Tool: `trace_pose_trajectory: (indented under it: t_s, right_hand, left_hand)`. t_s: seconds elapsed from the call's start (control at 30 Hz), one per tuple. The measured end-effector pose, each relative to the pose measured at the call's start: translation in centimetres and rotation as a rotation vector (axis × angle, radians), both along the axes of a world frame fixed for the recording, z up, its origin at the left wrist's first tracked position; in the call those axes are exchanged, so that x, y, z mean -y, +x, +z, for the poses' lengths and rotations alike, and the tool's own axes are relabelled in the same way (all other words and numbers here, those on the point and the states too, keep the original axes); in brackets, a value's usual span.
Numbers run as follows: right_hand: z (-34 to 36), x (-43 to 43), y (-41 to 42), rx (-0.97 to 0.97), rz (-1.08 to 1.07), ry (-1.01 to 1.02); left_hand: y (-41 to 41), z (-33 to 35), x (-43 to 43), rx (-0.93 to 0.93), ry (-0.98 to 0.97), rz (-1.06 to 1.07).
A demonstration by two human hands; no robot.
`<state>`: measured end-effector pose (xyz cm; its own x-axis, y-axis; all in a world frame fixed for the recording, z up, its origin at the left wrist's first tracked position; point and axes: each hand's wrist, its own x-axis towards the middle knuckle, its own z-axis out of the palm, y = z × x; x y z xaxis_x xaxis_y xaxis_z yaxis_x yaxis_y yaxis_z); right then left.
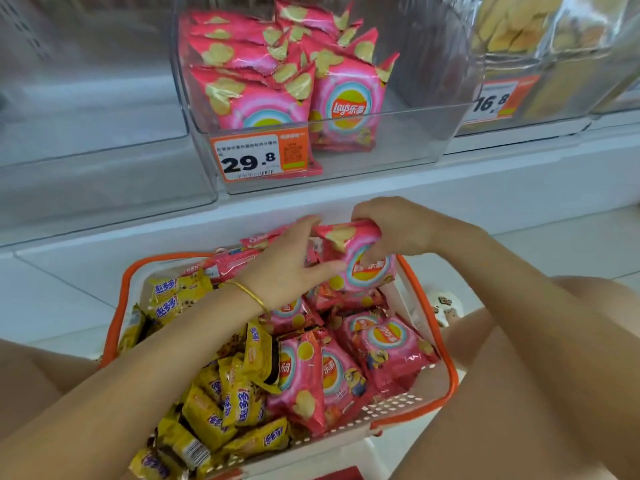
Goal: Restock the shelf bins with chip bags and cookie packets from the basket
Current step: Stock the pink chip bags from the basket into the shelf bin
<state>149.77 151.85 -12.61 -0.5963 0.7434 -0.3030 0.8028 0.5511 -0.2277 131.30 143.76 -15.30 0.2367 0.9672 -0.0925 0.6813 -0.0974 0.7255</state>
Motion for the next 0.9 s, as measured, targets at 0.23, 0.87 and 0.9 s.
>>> trace_pose_trajectory:
  t_s: [0.23, 0.87, 0.9]
  right_hand:
    - [8.4, 0.5, 2.1, -0.438, -0.114, 0.041]
    - [12.6, -9.7, 0.6, -0.342, -0.128, 0.469]
    - [12.1, -9.7, 0.1, -0.285, -0.083, 0.471]
  left_hand:
    - [1.7, 7.9, -4.2, 0.226, 0.277, 0.055]
    - [-1.5, 13.3, -11.1, 0.081, 0.538, 0.285]
    - [-1.4, 13.5, -11.2, 0.071, 0.566, 0.295]
